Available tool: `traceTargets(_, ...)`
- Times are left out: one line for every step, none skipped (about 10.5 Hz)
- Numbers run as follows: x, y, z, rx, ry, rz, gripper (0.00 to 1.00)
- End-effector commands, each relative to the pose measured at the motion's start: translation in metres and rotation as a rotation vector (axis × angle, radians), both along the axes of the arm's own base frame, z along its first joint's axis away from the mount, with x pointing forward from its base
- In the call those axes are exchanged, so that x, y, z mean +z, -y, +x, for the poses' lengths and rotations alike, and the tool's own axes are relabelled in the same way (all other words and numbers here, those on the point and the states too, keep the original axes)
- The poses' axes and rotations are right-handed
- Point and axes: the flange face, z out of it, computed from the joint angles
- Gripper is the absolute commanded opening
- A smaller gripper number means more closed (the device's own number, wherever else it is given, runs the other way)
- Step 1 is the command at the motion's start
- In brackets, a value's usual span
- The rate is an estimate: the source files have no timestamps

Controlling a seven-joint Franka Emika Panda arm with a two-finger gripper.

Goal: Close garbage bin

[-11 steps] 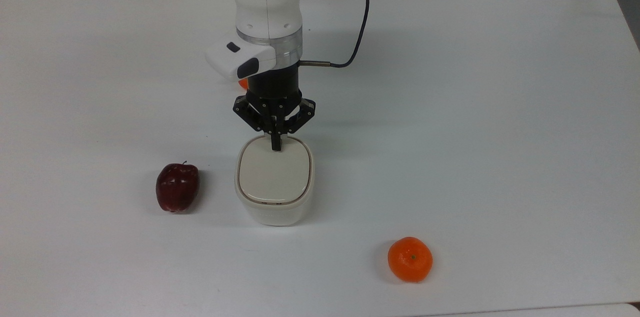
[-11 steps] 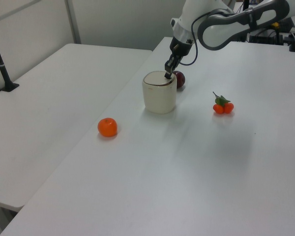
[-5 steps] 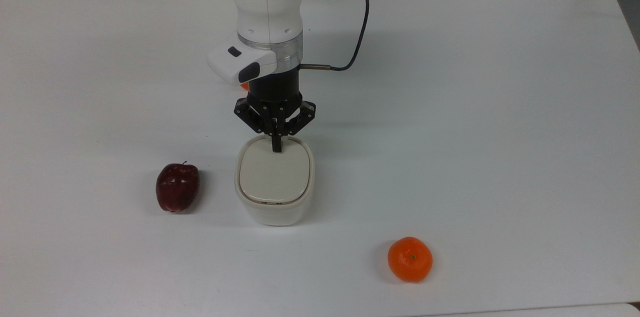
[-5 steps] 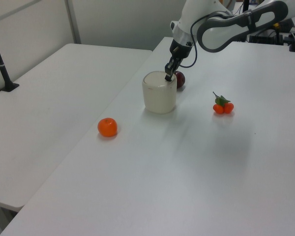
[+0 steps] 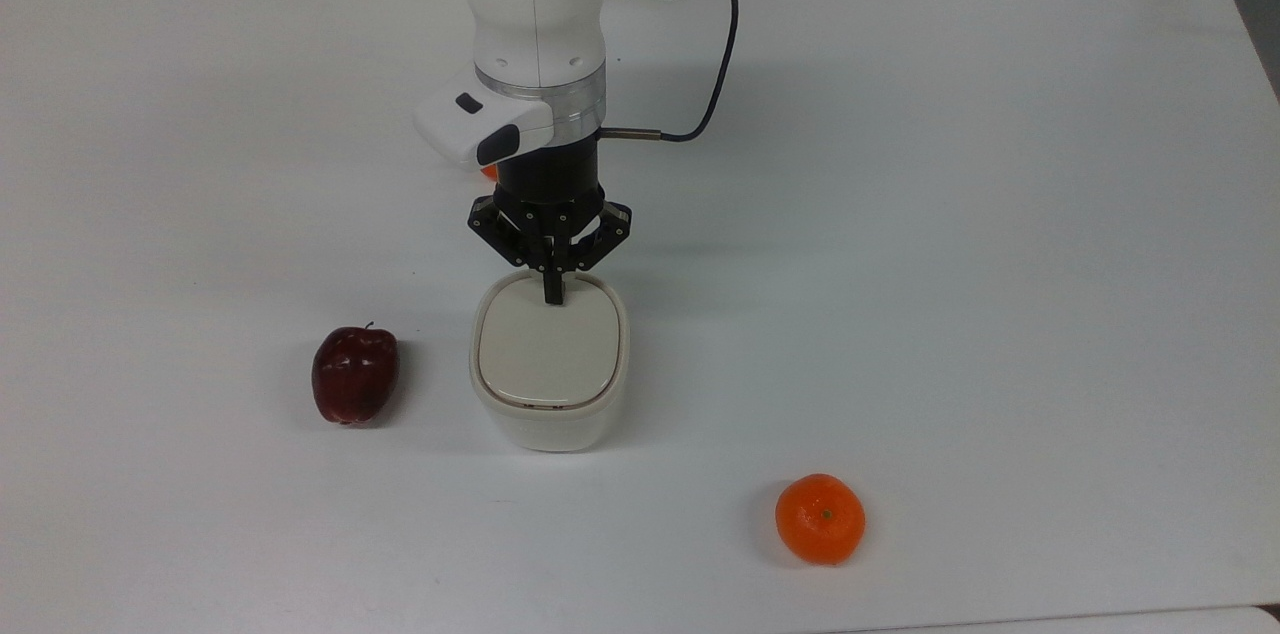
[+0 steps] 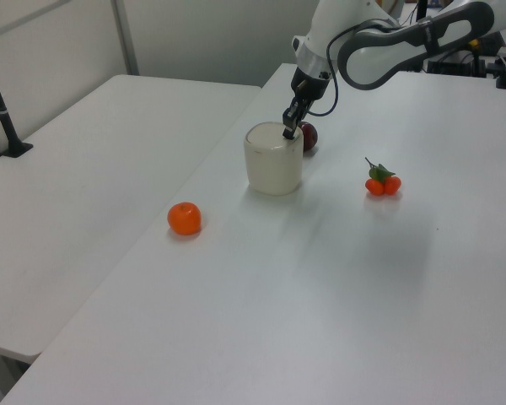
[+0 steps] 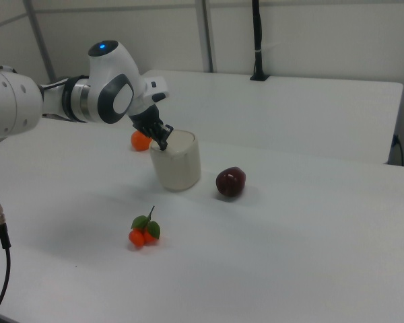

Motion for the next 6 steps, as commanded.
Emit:
traceTargets(0.029, -0.003, -0.008, -0.015, -0.028, -0.007, 0.00)
traceTargets(0.049, -0.003, -0.016, -0.015, -0.053, -0.014, 0.00)
traceTargets(0.072, -0.002, -0.026, -0.014, -0.074, -0.018, 0.00)
traceTargets(0.089, -0.002, -0.039, -0.012, -0.113, -0.025, 0.00)
traceTargets(0.102, -0.003, -0.054, -0.009, -0.173, -0.036, 0.00)
traceTargets(0.114, -0.002, -0.071, -0.009, -0.240, -0.047, 0.00)
